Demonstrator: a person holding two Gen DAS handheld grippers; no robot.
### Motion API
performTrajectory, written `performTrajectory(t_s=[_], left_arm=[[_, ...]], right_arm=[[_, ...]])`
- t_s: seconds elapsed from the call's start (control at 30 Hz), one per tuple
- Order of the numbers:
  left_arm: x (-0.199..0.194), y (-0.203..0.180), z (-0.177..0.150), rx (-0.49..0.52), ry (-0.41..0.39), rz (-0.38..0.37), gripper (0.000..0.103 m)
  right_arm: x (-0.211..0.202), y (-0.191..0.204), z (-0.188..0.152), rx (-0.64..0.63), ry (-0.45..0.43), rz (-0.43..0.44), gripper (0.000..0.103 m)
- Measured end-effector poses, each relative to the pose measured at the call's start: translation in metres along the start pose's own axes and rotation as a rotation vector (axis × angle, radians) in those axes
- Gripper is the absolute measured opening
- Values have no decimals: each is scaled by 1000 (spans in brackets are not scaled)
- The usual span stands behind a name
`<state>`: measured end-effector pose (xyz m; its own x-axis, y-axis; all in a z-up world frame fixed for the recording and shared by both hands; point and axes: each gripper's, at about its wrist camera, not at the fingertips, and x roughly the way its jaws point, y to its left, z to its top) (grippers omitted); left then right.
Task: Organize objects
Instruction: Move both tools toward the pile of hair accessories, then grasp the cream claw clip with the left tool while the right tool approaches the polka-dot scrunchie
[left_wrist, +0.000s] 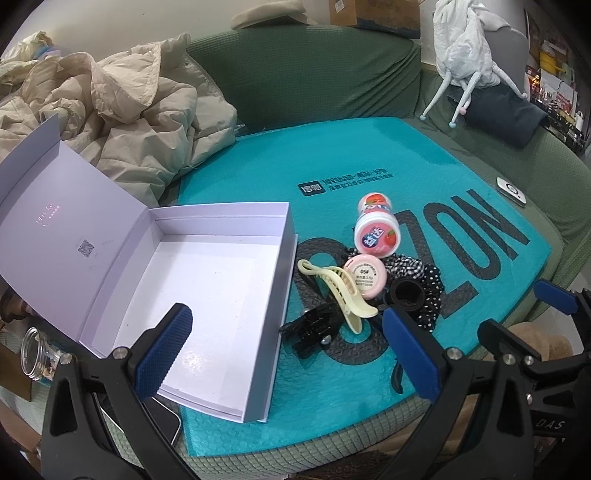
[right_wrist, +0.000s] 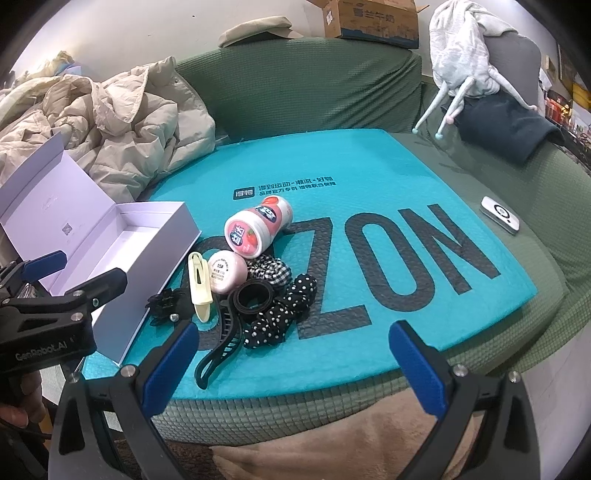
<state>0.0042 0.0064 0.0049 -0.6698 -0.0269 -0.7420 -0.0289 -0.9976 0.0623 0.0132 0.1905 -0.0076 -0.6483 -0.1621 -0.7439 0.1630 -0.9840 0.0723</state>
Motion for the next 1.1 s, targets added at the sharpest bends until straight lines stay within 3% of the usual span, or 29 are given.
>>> performTrajectory(t_s=[0.4,0.77,1.1], left_arm=[[0,-18,-7,34,-18,-80,103],[13,-26,-10,43,20,-129,103],[33,-33,-8,34,73,-184,90]], right_arm=[[3,-11,-11,20,17,-24,103],[15,-25,-18,40,64,-27,103],[30,-29,-18,42,103,2,103]])
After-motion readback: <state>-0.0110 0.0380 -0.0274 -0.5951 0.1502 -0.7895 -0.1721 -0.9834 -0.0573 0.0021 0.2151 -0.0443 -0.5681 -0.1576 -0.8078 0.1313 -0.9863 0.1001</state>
